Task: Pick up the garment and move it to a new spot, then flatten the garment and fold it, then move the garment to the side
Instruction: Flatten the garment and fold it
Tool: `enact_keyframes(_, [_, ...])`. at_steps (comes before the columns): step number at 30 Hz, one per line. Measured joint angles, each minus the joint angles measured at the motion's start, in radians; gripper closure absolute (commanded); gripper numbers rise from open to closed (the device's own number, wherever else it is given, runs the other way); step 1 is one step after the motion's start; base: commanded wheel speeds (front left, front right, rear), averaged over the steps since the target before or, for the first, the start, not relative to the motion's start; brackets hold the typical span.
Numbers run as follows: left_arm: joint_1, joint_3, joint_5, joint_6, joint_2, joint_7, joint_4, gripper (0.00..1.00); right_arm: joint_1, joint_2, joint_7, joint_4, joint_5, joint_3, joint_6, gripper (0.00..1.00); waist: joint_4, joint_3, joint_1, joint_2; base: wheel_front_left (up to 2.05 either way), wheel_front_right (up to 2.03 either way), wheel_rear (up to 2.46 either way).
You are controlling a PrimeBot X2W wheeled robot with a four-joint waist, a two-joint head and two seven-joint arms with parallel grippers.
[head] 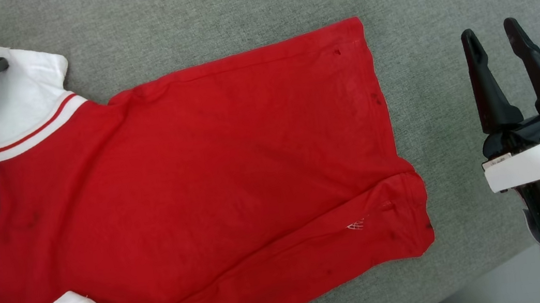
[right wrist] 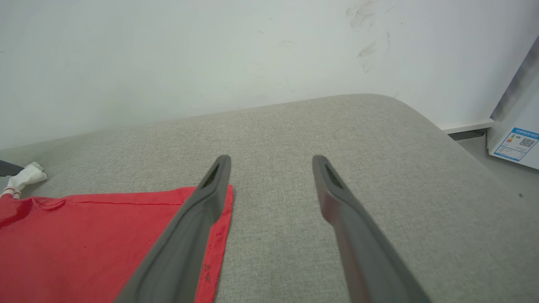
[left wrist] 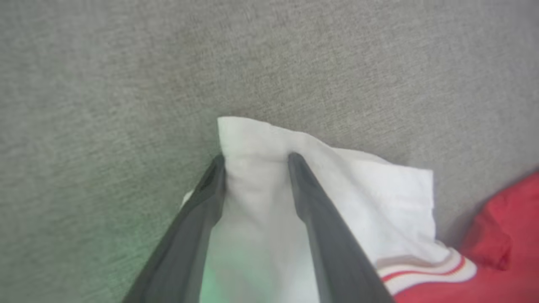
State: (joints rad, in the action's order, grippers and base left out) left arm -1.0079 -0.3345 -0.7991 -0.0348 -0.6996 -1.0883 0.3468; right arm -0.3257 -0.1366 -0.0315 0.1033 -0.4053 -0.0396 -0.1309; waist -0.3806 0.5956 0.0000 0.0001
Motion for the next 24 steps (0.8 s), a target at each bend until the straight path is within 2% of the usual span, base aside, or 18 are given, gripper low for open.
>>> enact_keyframes(6, [0.037, 0.014, -0.018, -0.009, 0.033, 0.058, 0.015, 1.0, -0.002, -0.014, 0.032, -0.016, -0.043, 0.004, 0.0, 0.0, 0.011, -0.018, 0.0, 0.0, 0.0, 0.0, 0.0])
enact_keyframes(11, [0.045, 0.022, -0.014, -0.008, 0.073, 0.146, 0.025, 1.0, -0.029, -0.058, 0.094, -0.076, -0.103, 0.021, 0.0, 0.0, 0.042, -0.047, 0.0001, 0.0, 0.0, 0.0, 0.0])
enact_keyframes(18, [0.018, 0.003, 0.003, 0.036, 0.13, 0.244, -0.029, 1.0, -0.101, -0.164, 0.29, -0.233, -0.2, -0.002, 0.0, 0.0, 0.128, -0.079, 0.0, 0.0, 0.0, 0.0, 0.0])
enact_keyframes(24, [0.008, -0.018, 0.012, 0.052, 0.152, 0.264, -0.1, 1.0, -0.221, -0.218, 0.489, -0.331, -0.249, -0.063, 0.0, 0.0, 0.211, -0.082, 0.0, 0.0, 0.0, 0.0, 0.0])
